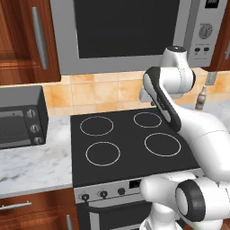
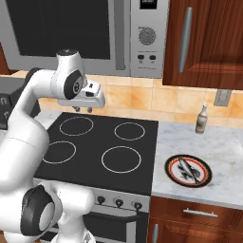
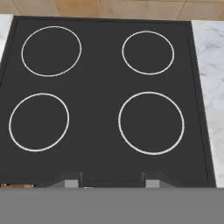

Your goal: Pick the fish from the counter and place it in the microwave. Then turn on the microwave.

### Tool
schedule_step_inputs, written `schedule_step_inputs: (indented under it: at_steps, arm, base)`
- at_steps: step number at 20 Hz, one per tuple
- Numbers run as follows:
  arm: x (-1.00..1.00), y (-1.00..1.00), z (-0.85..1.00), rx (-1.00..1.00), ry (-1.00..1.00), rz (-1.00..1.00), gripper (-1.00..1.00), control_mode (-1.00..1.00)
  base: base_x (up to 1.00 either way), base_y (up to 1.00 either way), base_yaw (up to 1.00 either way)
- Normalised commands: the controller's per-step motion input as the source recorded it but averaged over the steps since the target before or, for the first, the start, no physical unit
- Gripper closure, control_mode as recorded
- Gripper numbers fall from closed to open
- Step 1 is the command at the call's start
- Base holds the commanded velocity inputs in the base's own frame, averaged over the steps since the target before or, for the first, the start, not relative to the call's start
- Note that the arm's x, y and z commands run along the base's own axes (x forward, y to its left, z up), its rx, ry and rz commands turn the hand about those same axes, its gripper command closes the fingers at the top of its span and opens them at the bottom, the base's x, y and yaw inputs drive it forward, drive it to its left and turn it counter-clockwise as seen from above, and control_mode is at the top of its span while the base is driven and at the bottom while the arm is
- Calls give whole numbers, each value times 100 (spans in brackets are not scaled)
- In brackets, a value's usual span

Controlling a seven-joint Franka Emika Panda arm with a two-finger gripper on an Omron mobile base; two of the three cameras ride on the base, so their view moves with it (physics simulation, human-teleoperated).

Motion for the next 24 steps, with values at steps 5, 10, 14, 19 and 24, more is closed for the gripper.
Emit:
schedule_step_inputs:
  at_steps: [5, 10, 14, 19, 24]
  arm:
    - [-8, -1, 1, 0, -9, 0, -100, -100]
    - [-15, -23, 16, 0, -18, -2, -100, -100]
    - [-8, -28, 26, 0, -18, -6, -100, -100]
    - [0, -33, 36, 0, -17, -9, -100, -100]
    - [0, -28, 40, 0, -19, -7, -100, -100]
  base:
    - [0, 0, 0]
    - [0, 0, 0]
    - [0, 0, 0]
    - [0, 0, 0]
    - [0, 0, 0]
